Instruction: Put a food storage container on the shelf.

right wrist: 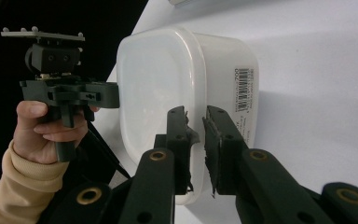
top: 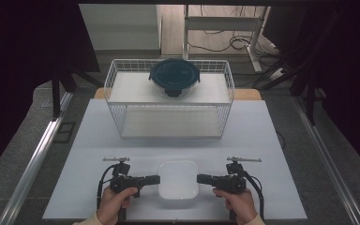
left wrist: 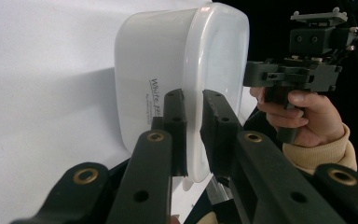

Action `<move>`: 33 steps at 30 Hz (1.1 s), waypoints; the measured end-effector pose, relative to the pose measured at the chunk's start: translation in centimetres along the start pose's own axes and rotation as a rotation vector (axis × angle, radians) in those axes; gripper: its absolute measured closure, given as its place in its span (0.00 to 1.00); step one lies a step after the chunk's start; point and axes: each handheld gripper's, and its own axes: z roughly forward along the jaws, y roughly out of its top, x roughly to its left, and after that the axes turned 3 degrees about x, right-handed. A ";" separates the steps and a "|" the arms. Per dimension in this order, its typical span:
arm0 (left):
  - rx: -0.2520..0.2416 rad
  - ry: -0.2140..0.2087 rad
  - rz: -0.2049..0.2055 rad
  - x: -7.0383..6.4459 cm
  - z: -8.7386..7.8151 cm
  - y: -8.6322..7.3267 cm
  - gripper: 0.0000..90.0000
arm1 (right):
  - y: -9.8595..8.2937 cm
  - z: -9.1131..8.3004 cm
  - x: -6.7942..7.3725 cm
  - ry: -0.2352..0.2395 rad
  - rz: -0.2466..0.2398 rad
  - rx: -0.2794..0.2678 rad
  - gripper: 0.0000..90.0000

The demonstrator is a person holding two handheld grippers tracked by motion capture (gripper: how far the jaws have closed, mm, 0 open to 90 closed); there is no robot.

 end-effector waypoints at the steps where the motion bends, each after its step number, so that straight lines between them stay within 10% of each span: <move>1: -0.002 0.002 0.006 -0.1 -0.1 0.1 0.90 | 0.1 0.0 0.1 -0.004 -0.010 -0.003 0.89; 33: -0.099 0.045 0.236 -5.0 -3.3 5.7 0.90 | 5.5 -2.4 4.5 -0.016 -0.256 -0.120 0.89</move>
